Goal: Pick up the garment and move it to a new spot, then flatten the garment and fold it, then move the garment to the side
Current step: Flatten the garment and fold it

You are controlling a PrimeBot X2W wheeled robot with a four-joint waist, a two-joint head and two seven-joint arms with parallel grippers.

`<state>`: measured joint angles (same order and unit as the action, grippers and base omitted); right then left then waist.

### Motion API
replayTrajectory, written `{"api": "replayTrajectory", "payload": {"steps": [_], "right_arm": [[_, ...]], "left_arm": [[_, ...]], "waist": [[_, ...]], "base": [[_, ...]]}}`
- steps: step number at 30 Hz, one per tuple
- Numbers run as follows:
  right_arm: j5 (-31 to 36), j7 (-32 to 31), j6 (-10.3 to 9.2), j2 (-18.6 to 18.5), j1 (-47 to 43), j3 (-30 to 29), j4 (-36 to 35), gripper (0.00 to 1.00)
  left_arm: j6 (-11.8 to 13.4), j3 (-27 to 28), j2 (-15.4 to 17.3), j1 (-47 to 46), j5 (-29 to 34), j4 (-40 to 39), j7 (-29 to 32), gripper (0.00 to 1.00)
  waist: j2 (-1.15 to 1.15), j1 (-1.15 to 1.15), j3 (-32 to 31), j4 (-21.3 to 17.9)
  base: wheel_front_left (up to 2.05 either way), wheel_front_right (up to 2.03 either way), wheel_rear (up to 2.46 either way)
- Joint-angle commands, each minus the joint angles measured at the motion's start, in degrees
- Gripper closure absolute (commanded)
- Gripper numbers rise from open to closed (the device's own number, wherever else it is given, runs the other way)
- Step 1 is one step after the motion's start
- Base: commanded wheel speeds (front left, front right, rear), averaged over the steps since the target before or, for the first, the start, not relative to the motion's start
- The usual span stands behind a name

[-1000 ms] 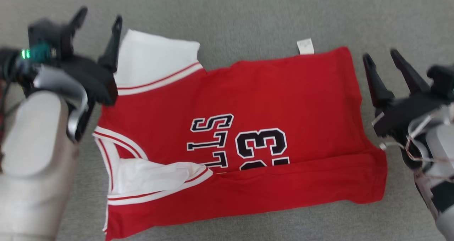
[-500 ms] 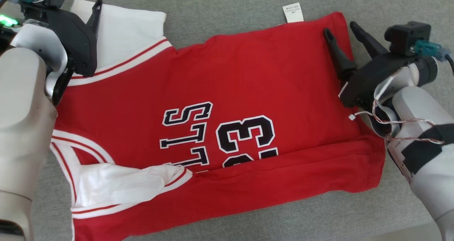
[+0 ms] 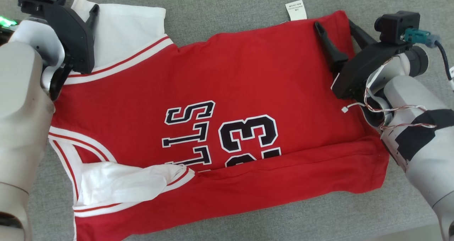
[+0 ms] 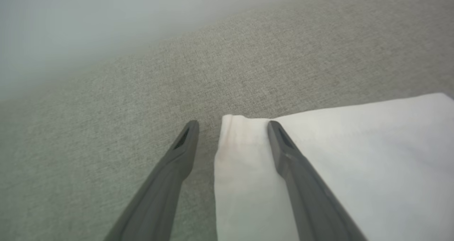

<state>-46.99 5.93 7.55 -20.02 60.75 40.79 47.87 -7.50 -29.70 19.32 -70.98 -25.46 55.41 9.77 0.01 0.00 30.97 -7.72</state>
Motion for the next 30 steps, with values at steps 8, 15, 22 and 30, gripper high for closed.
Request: {"api": "replayTrajectory", "payload": {"steps": [8, 15, 22, 30], "right_arm": [[-2.51, 1.96, -0.14, 0.44, 3.64, 2.29, 4.13, 1.00], [-4.35, 6.54, -0.14, -0.24, 2.49, 4.13, 5.28, 1.00], [-5.03, 8.97, -0.14, -3.09, -1.75, 5.47, 3.34, 1.00], [-0.43, 9.29, -0.14, -7.04, -8.00, -1.14, -3.61, 1.00]], "left_arm": [[0.15, -0.25, -1.17, -0.14, -4.65, 1.19, -0.10, 1.00], [0.14, -0.23, -1.63, 1.18, -6.21, -0.29, -7.73, 1.00], [0.14, -0.20, -0.78, 6.68, -8.60, -5.84, -16.29, 1.00], [1.46, 0.97, 0.21, 17.68, -11.59, -18.50, -21.41, 1.00]], "waist": [[-0.01, 0.00, 0.75, 0.55], [-0.01, 0.00, -2.49, 1.28], [-0.01, 0.00, -6.53, 2.97], [-0.01, 0.00, -8.86, 5.62]], "base": [[0.00, 0.00, 0.00], [0.00, 0.00, 0.00], [0.00, 0.00, 0.00], [0.00, 0.00, 0.00]]}}
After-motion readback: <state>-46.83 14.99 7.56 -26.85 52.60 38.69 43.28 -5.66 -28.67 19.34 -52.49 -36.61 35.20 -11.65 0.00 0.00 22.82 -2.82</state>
